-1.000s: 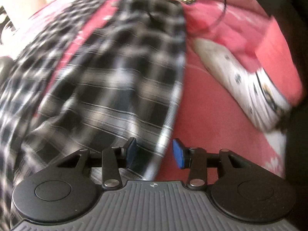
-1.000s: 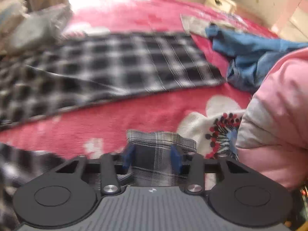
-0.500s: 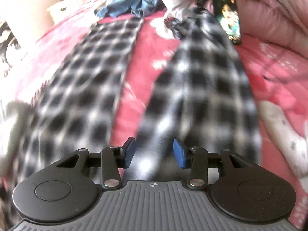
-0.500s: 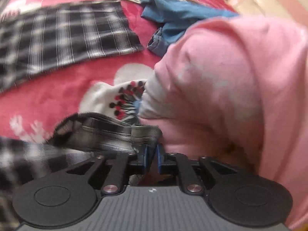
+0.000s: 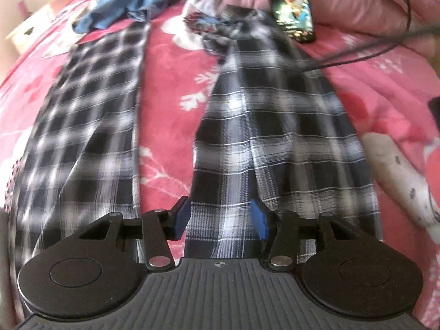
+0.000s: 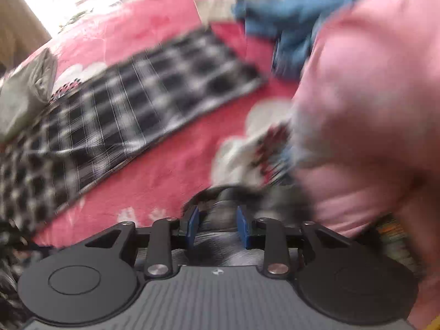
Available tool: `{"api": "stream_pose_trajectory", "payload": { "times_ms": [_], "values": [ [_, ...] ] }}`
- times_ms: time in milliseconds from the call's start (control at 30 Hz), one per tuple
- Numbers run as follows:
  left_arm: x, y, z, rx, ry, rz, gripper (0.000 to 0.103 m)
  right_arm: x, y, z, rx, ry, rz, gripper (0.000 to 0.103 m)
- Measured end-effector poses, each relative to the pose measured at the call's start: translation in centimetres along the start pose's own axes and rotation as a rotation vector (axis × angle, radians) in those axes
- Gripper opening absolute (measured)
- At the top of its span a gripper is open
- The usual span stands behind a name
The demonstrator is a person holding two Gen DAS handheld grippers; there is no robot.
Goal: Fold clothes
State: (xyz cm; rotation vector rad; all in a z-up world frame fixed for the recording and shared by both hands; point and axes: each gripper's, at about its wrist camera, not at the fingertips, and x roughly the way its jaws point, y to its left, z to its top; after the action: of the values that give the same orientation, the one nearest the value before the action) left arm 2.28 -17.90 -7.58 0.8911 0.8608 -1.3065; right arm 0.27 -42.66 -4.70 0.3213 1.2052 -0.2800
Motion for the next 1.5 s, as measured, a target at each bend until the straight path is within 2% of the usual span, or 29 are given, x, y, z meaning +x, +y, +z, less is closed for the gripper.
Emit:
{"api": "stream_pose_trajectory", "payload": {
  "times_ms": [67,100,167,233,267,333,367,400,533,600,667,700,733,800,867,967,1033,1167,1233,1400,1433,1467,1500],
  "values": [
    [0.7,0.1,0.7,0.011,-0.007,-0.011,0.05,2.5,0.5,0.8,-0.008,0.055,-0.013,0.033],
    [1.1,0.2,1.1,0.013,-0.016,-0.015,0.051,3.2,0.9,1.2,-0.025,0.072,-0.024,0.037],
    [2.0,0.5,1.3,-0.003,-0.061,-0.018,0.051,4.4,1.9,1.8,-0.072,0.105,-0.042,0.047],
    [2.6,0.7,1.4,-0.016,-0.116,-0.014,0.051,5.5,2.9,2.0,-0.132,0.126,-0.068,0.049],
    [2.8,0.8,1.3,-0.02,-0.147,-0.007,0.052,6.1,3.3,2.1,-0.162,0.133,-0.086,0.048],
    [3.2,1.0,1.1,-0.033,-0.2,-0.015,0.054,7.4,3.1,2.3,-0.165,0.138,-0.104,0.025],
    [3.4,1.2,1.1,-0.042,-0.215,-0.022,0.055,7.5,2.6,2.6,-0.136,0.122,-0.097,0.012],
    [3.6,1.3,1.1,-0.051,-0.226,-0.032,0.056,7.4,2.1,2.8,-0.101,0.092,-0.094,0.009],
    [4.3,1.7,1.1,-0.077,-0.252,-0.102,0.056,6.3,0.2,3.0,0.011,-0.066,-0.138,0.009],
    [4.5,1.7,1.1,-0.081,-0.277,-0.124,0.055,5.4,-0.8,2.8,0.092,-0.126,-0.125,0.01],
    [4.4,1.7,0.9,-0.082,-0.31,-0.144,0.048,4.0,-1.4,2.2,0.145,-0.176,-0.118,0.011],
    [4.1,1.6,0.7,-0.081,-0.328,-0.154,0.038,3.3,-1.6,1.8,0.166,-0.186,-0.115,0.013],
    [3.8,1.4,0.6,-0.076,-0.351,-0.159,0.034,2.5,-1.8,1.4,0.188,-0.195,-0.113,0.014],
    [3.1,1.1,0.2,-0.067,-0.396,-0.169,0.027,1.5,-2.1,0.5,0.218,-0.167,-0.095,0.019],
    [2.1,0.5,-0.2,-0.049,-0.445,-0.172,0.023,1.2,-1.8,-0.5,0.246,-0.1,-0.074,0.02],
    [1.1,0.1,-0.6,-0.054,-0.489,-0.237,0.014,1.7,-1.8,-1.3,0.307,0.007,-0.048,0.022],
    [0.6,-0.5,-0.6,-0.03,-0.514,-0.28,0.014,2.0,-2.0,-1.9,0.36,0.062,-0.042,0.025],
    [0.3,-1.9,-0.7,0.042,-0.539,-0.35,0.012,3.3,-3.3,-1.9,0.448,0.096,-0.054,0.027],
    [0.5,-2.5,-0.8,0.067,-0.53,-0.37,0.012,4.2,-4.0,-1.4,0.5,0.126,-0.035,0.032],
    [0.7,-3.0,-1.3,0.11,-0.521,-0.359,0.013,6.2,-5.2,-1.5,0.58,0.19,-0.003,0.037],
    [0.6,-3.0,-1.4,0.113,-0.521,-0.351,0.013,6.3,-5.5,-1.6,0.591,0.19,0.004,0.037],
    [0.6,-3.0,-1.6,0.115,-0.52,-0.341,0.013,6.4,-5.8,-1.6,0.602,0.19,0.012,0.033],
    [0.5,-2.9,-1.7,0.113,-0.522,-0.323,0.014,6.0,-6.1,-1.8,0.603,0.177,0.019,0.023]
  ]
}}
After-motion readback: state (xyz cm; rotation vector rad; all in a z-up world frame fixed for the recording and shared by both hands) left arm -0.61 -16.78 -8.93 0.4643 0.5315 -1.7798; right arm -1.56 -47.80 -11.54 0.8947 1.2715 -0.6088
